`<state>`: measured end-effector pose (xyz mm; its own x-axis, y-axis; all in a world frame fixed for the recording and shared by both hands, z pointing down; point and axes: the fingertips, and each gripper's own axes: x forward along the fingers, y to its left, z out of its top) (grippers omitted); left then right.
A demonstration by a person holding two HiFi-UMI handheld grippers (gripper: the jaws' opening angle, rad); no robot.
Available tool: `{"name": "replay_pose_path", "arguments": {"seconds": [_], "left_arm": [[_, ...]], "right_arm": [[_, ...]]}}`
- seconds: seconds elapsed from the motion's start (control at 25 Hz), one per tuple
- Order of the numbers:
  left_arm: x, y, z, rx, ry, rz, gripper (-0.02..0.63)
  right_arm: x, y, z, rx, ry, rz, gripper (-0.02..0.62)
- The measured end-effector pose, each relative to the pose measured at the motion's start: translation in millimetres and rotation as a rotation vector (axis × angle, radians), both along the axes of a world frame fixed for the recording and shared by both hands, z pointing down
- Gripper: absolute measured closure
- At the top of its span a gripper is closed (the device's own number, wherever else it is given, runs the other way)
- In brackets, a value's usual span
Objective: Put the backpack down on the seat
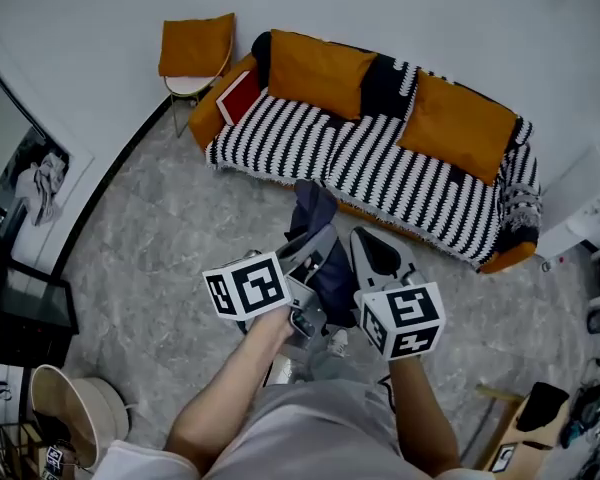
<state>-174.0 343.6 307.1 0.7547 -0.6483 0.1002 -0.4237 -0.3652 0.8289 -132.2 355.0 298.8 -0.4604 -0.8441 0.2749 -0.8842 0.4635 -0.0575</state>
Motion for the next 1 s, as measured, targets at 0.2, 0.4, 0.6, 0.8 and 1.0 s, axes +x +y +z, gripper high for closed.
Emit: {"name": "replay_pose_path", "arguments": {"seconds": [0.2, 0.4, 0.6, 0.8, 1.0], "left_arm": [[21.5, -36.8, -2.8, -0.001, 0.005, -0.014, 0.584], [46.2, -67.9, -4.6, 0.004, -0.01, -0.025, 0.584], [66.7, -90.8, -5.4, 0.007, -0.022, -0.025, 0.584], [77.6, -104.1, -3.1, 0.004, -0.024, -0.015, 0.584], [86.5, -124.1, 1.1, -0.006, -0.021, -0.009, 0.584]], "right_arm": [[22.9, -38.8, -2.8, 0.001, -0.012, -0.019, 0.594], [47.7, -70.8, -4.6, 0.004, -0.023, -0.033, 0.594], [68.6, -92.7, -7.2, 0.013, -0.033, -0.034, 0.594], [78.7, -105.2, -4.4, 0.013, -0.033, -0.03, 0.594], [88.5, -124.5, -1.2, 0.009, -0.032, -0.023, 0.594]]}}
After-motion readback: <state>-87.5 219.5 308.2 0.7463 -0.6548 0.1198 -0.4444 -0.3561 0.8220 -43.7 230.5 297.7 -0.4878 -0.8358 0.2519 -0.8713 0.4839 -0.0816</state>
